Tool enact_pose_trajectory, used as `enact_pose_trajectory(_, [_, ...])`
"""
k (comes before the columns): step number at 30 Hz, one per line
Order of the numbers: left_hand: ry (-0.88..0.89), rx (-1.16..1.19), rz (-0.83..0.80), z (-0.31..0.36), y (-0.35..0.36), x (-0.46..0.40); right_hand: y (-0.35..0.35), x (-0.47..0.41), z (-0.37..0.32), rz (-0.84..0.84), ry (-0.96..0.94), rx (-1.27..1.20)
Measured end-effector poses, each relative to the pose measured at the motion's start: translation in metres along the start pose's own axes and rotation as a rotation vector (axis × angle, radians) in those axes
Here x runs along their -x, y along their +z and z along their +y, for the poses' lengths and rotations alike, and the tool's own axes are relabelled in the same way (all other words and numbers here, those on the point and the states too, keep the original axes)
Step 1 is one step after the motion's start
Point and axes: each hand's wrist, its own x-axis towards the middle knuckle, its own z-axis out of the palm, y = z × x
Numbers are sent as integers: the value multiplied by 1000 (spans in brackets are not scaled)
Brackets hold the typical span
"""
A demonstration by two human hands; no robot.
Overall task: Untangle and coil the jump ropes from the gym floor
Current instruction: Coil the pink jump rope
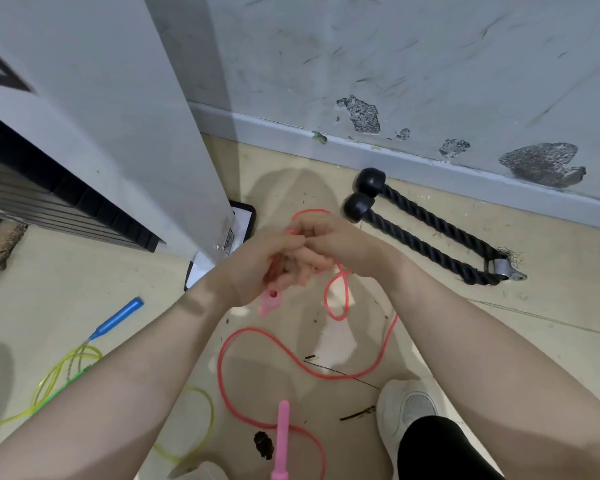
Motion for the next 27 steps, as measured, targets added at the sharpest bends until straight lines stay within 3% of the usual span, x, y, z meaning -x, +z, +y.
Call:
enact_pose_trajectory(3, [56, 329, -53, 13, -6, 5, -11, -3, 16, 243, 28, 175])
enact_pose_trajectory(6, [159, 380, 45, 21, -12, 8, -22, 5, 32, 419, 69, 147])
enact_pose_trajectory(8, [220, 375, 164, 19, -15, 5, -25, 13, 39, 296, 139, 209])
enact_pose_trajectory(11, [228, 474, 356, 6, -20, -3, -14, 19, 35, -27, 254, 315])
enact_pose_trajectory(15, [217, 650, 534, -16, -33, -7, 10, 18, 16, -344, 370, 764])
enact_pose_trajectory(17, [141, 475, 626, -28, -38, -9, 25, 19, 7, -466, 415, 936])
enact_pose_trajectory(19, [28, 184, 650, -35, -36, -7, 36, 20, -9, -534, 302, 965])
enact_pose_trajectory(21, [-95, -46, 574, -36, -30, -3, 34, 20, -29, -445, 46, 947])
enact_pose_trajectory(24, [-321, -251, 390, -24, -22, 4, 9, 17, -51, -69, -202, 703])
enact_pose_trajectory(27, [-331, -72, 150, -7, -17, 4, -13, 13, -44, 251, -234, 353])
